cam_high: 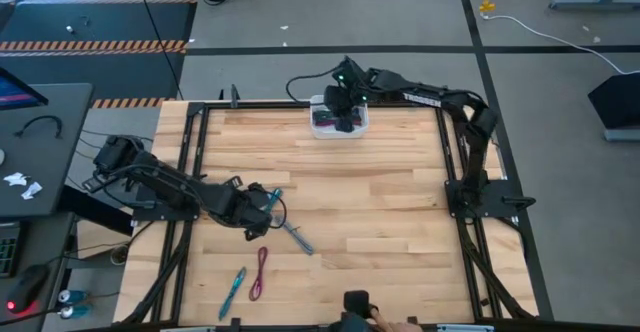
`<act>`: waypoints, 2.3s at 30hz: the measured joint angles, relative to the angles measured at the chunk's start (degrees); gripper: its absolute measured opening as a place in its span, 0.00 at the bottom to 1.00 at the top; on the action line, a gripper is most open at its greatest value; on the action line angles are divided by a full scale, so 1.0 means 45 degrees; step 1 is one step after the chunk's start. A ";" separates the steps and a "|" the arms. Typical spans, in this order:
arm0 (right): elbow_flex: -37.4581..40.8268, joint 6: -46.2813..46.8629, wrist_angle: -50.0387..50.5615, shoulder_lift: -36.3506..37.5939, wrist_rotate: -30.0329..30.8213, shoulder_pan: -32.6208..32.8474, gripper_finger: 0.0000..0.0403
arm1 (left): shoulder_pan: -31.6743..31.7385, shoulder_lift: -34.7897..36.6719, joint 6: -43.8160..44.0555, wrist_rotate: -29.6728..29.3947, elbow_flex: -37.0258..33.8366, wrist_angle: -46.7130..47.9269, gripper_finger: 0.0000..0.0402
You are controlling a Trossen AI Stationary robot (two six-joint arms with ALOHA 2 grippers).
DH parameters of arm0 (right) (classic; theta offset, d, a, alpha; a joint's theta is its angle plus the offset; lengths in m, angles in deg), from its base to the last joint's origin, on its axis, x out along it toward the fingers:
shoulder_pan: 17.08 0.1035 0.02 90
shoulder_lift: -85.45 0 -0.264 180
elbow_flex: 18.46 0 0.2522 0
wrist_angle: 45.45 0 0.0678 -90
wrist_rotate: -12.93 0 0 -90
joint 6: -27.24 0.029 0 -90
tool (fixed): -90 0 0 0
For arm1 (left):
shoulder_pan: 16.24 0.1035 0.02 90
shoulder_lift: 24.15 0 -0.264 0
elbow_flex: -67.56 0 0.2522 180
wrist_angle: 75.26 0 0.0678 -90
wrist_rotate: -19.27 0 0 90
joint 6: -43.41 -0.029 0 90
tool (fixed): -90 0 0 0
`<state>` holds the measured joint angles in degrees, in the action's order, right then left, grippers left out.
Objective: Pick and place USB-C Cables
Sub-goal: Put the top blue charger cable into the white bin
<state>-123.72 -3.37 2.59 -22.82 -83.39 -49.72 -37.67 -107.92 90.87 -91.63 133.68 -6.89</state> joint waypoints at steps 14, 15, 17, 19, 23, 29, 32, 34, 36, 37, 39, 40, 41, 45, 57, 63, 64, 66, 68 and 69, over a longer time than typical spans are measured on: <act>1.0555 0.2518 -1.0767 0.6313 0.0645 0.2637 0.28 | 0.0184 -0.0029 0.2239 -0.2019 -0.0909 -0.0317 0.42; 1.1228 0.2592 -1.1701 0.6724 0.0833 0.2978 0.28 | 0.0379 -0.0029 0.2228 -0.1861 -0.1049 -0.0557 0.45; 1.2366 0.2825 -1.3188 0.7388 0.1170 0.3629 0.28 | 0.0811 -0.0034 0.2215 -0.1526 -0.1386 -0.1122 0.52; 1.3285 0.3054 -1.4186 0.7876 0.1446 0.4218 0.28 | 0.1170 -0.0034 0.2215 -0.1259 -0.1776 -0.2021 0.60; 1.4543 0.3737 -1.5758 0.8518 0.1508 0.5283 0.28 | 0.1741 -0.0039 0.1931 -0.0313 -0.2742 -0.4348 0.71; 1.5213 0.4018 -1.6382 0.8680 0.1510 0.6309 0.28 | 0.2117 -0.0044 0.1837 0.0308 -0.4195 -0.8100 0.73; 1.5295 0.4243 -1.6334 0.8665 0.1536 0.6556 0.28 | 0.2138 -0.0039 0.1704 0.0254 -0.4593 -0.9254 0.69; 1.5295 0.4244 -1.6333 0.8665 0.1547 0.6661 0.28 | 0.2140 -0.0039 0.1704 0.0155 -0.4640 -0.9409 0.66; 1.5292 0.4230 -1.6328 0.8665 0.1547 0.6689 0.28 | 0.2123 0.0003 0.1663 -0.0051 -0.4601 -0.9379 0.63; 1.5292 0.4230 -1.6326 0.8665 0.1547 0.6688 0.28 | 0.2066 0.0076 0.1635 -0.0167 -0.4543 -0.9358 0.62; 1.5294 0.4235 -1.6304 0.8660 0.1548 0.6679 0.28 | 0.1939 0.0268 0.1495 -0.0472 -0.4375 -0.9482 0.60; 1.5291 0.4235 -1.6298 0.8660 0.1552 0.6679 0.28 | 0.1805 0.0410 0.1364 -0.0602 -0.4336 -0.9482 0.59; 1.5290 0.4235 -1.6285 0.8660 0.1552 0.6679 0.28 | 0.1623 0.0492 0.1302 -0.0693 -0.4293 -0.9497 0.58; 1.5290 0.4235 -1.6260 0.8660 0.1547 0.6679 0.28 | 0.0511 0.0890 0.1268 -0.1353 -0.4221 -0.9734 0.58; 1.5290 0.4230 -1.6211 0.8656 0.1542 0.6679 0.28 | -0.4059 0.0136 0.3389 -0.5929 -0.4216 -0.9579 0.57; 1.5290 0.4225 -1.6230 0.8656 0.1542 0.6679 0.28 | -0.4432 -0.1488 0.4691 -0.5909 -0.4216 -0.9553 0.57; 1.5290 0.4225 -1.6235 0.8652 0.1542 0.6679 0.28 | -0.4422 -0.1704 0.4855 -0.5806 -0.4216 -0.9525 0.57; 1.5290 0.4230 -1.6236 0.8651 0.1542 0.6679 0.28 | -0.4351 -0.2086 0.5189 -0.5514 -0.4216 -0.9561 0.57; 1.5290 0.4230 -1.6248 0.8651 0.1540 0.6679 0.28 | -0.4297 -0.2342 0.5389 -0.5208 -0.4214 -0.9505 0.54; 1.5290 0.4230 -1.6262 0.8651 0.1541 0.6679 0.28 | -0.4279 -0.2432 0.5421 -0.5146 -0.4189 -0.9551 0.52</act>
<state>-54.92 15.67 -70.59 16.11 -76.45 -19.67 -56.92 -118.86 115.27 -114.79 114.83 -49.87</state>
